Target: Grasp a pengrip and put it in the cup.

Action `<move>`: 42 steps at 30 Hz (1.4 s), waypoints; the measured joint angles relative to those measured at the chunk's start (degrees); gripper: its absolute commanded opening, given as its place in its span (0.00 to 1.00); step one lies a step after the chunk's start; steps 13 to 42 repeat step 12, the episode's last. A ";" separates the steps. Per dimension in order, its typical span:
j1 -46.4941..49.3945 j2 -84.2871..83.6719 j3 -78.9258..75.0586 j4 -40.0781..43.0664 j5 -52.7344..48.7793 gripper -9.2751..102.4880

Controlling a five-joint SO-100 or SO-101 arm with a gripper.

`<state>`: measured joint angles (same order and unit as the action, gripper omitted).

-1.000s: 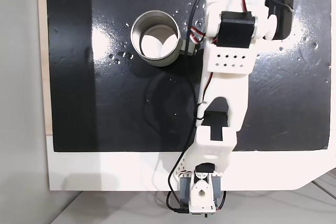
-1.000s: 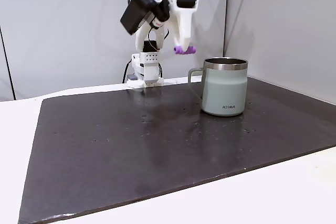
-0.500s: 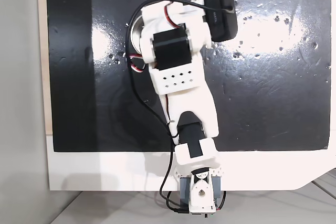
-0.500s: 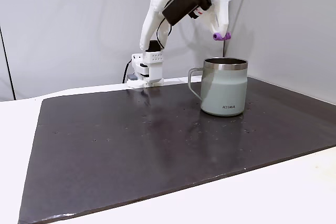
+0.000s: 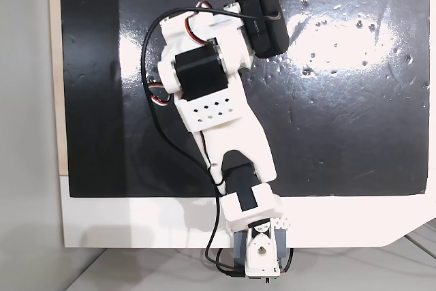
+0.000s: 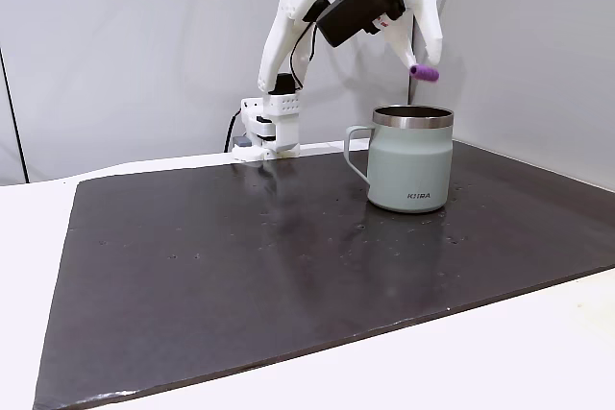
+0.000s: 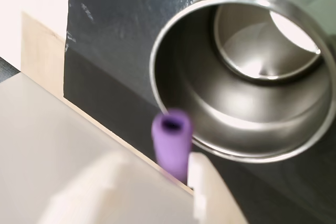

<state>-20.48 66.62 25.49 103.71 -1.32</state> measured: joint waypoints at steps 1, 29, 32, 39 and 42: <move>-0.18 0.18 0.26 0.00 0.00 0.39; -0.18 0.18 0.35 0.00 0.00 0.39; -0.18 0.18 0.35 0.00 0.00 0.39; -0.18 0.18 0.35 0.00 0.00 0.39; -0.18 0.18 0.35 0.00 0.00 0.39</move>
